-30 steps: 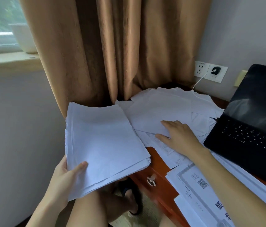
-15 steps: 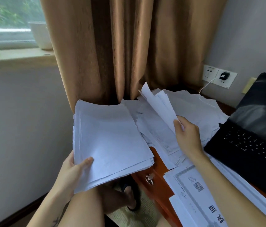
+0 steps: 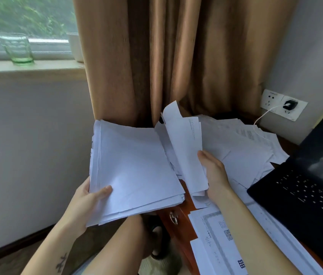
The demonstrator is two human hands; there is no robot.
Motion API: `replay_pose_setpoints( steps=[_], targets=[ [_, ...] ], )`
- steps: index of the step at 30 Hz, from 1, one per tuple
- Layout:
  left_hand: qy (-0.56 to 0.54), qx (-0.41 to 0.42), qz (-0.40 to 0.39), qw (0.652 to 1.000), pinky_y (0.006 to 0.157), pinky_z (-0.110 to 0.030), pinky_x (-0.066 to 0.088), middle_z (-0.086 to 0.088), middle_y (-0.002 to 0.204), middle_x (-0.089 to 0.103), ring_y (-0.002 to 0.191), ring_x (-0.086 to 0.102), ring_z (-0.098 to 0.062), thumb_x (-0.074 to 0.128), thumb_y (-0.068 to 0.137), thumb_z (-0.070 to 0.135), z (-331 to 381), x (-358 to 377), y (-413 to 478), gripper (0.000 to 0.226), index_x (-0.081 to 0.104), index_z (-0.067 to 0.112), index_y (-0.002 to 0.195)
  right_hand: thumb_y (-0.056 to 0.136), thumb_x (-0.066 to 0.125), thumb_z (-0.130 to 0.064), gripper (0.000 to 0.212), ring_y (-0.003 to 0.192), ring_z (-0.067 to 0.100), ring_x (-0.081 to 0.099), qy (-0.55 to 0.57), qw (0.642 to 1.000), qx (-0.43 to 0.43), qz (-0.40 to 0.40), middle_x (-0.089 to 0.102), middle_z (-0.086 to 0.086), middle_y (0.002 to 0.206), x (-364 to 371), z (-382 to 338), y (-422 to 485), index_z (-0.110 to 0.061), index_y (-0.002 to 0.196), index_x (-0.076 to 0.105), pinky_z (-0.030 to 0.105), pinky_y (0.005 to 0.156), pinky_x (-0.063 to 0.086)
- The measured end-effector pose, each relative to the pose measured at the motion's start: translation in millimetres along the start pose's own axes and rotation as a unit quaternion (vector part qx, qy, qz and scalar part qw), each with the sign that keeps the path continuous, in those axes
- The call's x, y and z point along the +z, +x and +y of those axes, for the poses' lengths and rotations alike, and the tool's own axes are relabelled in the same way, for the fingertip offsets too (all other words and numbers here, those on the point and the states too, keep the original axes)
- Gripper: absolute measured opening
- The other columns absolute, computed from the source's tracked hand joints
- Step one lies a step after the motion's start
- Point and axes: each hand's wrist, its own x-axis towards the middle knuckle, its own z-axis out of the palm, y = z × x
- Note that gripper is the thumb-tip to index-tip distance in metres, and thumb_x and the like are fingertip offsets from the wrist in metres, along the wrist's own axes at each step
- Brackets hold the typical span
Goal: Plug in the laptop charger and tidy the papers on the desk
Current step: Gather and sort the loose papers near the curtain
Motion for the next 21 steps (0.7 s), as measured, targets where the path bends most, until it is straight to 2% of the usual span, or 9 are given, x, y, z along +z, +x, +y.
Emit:
replay_pose_setpoints(
  steps=[4, 7, 12, 15, 18, 21],
  targets=[
    [-0.020, 0.004, 0.004, 1.000, 0.080, -0.035, 0.057, -0.001, 0.111, 0.079, 0.098, 0.077, -0.023, 0.067, 0.097, 0.000, 1, 1, -8, 0.037, 0.064, 0.023, 0.125, 0.093, 0.068, -0.032, 0.032, 0.113, 0.020, 0.068, -0.017, 0.998, 0.022, -0.054, 0.075, -0.002, 0.116, 10, 7, -6, -0.019, 0.123, 0.072, 0.039, 0.104, 0.051],
    [-0.021, 0.004, 0.000, 1.000, 0.082, -0.034, 0.056, 0.000, 0.111, 0.079, 0.096, 0.077, -0.020, 0.066, 0.097, -0.002, 1, 4, -10, 0.038, 0.064, 0.025, 0.124, 0.096, 0.066, -0.027, 0.027, 0.111, 0.024, 0.069, -0.027, 0.996, 0.039, -0.071, 0.076, 0.002, 0.113, 11, 8, -10, -0.016, 0.120, 0.073, 0.040, 0.099, 0.053],
    [-0.026, -0.004, 0.000, 1.000, 0.087, -0.039, 0.056, 0.001, 0.111, 0.080, 0.098, 0.077, -0.021, 0.065, 0.098, -0.002, -5, 2, -9, 0.038, 0.065, 0.024, 0.125, 0.099, 0.063, -0.025, 0.026, 0.104, 0.023, 0.072, -0.012, 0.999, 0.021, -0.028, 0.076, 0.003, 0.111, 9, 12, -13, -0.014, 0.122, 0.070, 0.031, 0.079, 0.056],
    [-0.025, -0.005, 0.006, 1.000, 0.089, -0.041, 0.056, 0.001, 0.112, 0.079, 0.101, 0.077, -0.023, 0.066, 0.098, 0.000, -8, -3, -10, 0.038, 0.065, 0.026, 0.126, 0.100, 0.062, -0.025, 0.021, 0.099, 0.020, 0.072, 0.006, 1.000, 0.004, 0.004, 0.077, 0.000, 0.107, 6, 6, -15, -0.017, 0.117, 0.071, 0.030, 0.078, 0.056],
    [-0.018, 0.016, 0.020, 1.000, 0.087, -0.038, 0.054, 0.005, 0.109, 0.080, 0.096, 0.077, -0.015, 0.065, 0.099, 0.001, 0, -11, -9, 0.036, 0.067, 0.029, 0.120, 0.099, 0.064, -0.026, 0.010, 0.090, 0.011, 0.072, 0.032, 0.999, -0.006, 0.043, 0.078, -0.010, 0.097, -1, -4, -13, -0.027, 0.106, 0.071, 0.029, 0.077, 0.057],
    [-0.008, 0.047, 0.039, 0.998, 0.087, -0.034, 0.053, 0.011, 0.103, 0.080, 0.088, 0.077, -0.007, 0.065, 0.098, 0.002, 17, -25, -6, 0.035, 0.067, 0.031, 0.117, 0.097, 0.066, -0.025, 0.015, 0.096, 0.014, 0.072, 0.048, 0.997, -0.011, 0.059, 0.077, -0.005, 0.104, -8, -9, -11, -0.024, 0.111, 0.072, 0.033, 0.083, 0.057]
  ],
)
